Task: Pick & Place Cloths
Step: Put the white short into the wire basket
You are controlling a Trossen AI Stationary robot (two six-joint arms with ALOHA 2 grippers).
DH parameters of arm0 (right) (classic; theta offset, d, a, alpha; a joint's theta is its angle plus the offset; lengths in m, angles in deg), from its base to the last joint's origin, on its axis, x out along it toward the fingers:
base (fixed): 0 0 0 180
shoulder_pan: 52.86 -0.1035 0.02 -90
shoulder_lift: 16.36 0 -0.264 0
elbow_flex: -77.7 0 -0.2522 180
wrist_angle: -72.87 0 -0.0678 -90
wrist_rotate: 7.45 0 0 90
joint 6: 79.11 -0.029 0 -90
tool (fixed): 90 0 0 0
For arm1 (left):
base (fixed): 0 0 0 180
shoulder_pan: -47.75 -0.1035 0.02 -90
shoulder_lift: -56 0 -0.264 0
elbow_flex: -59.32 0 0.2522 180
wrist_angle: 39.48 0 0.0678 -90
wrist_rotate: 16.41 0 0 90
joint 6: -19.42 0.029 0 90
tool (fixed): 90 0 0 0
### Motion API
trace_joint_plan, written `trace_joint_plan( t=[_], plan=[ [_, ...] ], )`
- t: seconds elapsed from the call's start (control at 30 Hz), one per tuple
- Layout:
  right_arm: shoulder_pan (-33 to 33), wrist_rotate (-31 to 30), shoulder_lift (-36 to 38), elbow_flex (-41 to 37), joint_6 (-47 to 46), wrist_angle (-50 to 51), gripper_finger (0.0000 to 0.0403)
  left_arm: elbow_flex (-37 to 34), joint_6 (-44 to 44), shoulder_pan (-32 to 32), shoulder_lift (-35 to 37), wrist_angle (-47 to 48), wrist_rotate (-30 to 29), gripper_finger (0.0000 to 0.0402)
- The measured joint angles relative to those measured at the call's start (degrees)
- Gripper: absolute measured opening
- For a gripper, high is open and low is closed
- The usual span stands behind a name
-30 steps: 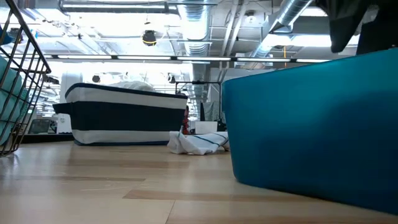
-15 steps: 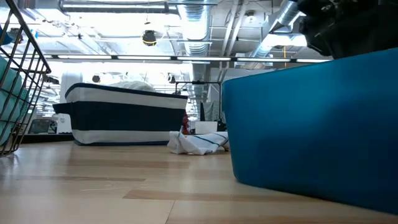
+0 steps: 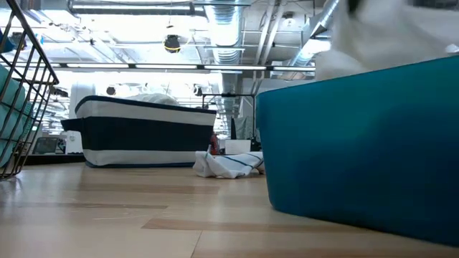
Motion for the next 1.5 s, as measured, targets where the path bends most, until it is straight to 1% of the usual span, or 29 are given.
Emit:
trace_joint_plan(
  t=[0.1,0.17,0.27,0.37,0.47,0.53,0.6,0.63,0.7,0.77,0.8,0.87,0.9,1.0,1.13,1.33,1.5],
  plan=[
    [1.7,-5.4,2.9,4.6,4.4,4.7,0.0004,0.0,0.0,0.0,0.5,-0.2,0.0,0.0233],
    [3.5,-9.0,4.5,6.8,8.4,5.3,0.0003,0.0,0.0,0.0,1.3,0.2,0.0,0.0233],
    [7.5,-11.9,6.2,8.2,16.0,5.3,0.0002,0.0,-0.1,0.0,3.0,0.5,0.0,0.0233],
    [13.2,-12.5,7.0,8.4,25.3,1.8,0.0001,0.1,-1.6,0.0,5.0,0.2,0.0,0.0233],
    [20.2,-12.0,6.6,8.4,36.5,-6.2,0.0001,0.1,-2.8,0.0,7.0,0.2,0.0,0.0233],
    [24.9,-9.7,6.3,8.4,44.6,-13.2,0.0001,0.1,-3.0,0.0,8.2,0.3,0.0,0.0233],
    [29.4,-6.7,4.8,8.6,51.8,-22.6,0.0001,0.1,-3.1,0.0,9.3,0.3,0.0,0.0233],
    [31.6,-4.4,4.1,8.6,55.0,-27.4,0.0001,0.0,-3.3,0.0,10.0,0.4,0.0,0.0233],
    [35.8,0.9,2.4,8.2,59.6,-33.6,0.0001,0.0,-3.4,0.0,10.7,0.4,0.0,0.0233],
    [39.4,7.4,-0.1,8.6,61.5,-44.0,0.0000,0.0,-3.5,0.0,12.3,1.3,-0.1,0.0233],
    [41.3,10.5,-0.8,8.4,61.8,-45.1,0.0000,0.0,-3.5,0.0,12.4,1.5,-0.1,0.0233],
    [44.1,16.3,-4.1,9.1,61.7,-51.5,0.0000,0.0,-3.5,0.0,13.5,1.6,-0.2,0.0233],
    [45.3,18.2,-5.9,9.7,61.7,-53.1,0.0000,0.0,-3.5,0.0,14.1,2.2,-0.3,0.0232],
    [48.2,22.4,-11.6,12.3,61.6,-54.9,0.0000,0.1,-3.5,0.0,15.0,2.3,-0.4,0.0230],
    [50.2,25.2,-20.1,17.7,61.6,-55.7,0.0000,0.1,-3.5,0.0,15.4,3.2,-2.7,0.0230],
    [50.8,25.2,-32.9,26.8,64.3,-54.7,0.0015,0.0,-3.5,0.0,15.5,4.3,-5.0,0.0227],
    [50.0,25.1,-40.6,35.8,69.9,-48.0,0.0030,0.0,-3.5,0.0,15.5,6.7,-5.4,0.0226]
  ],
)
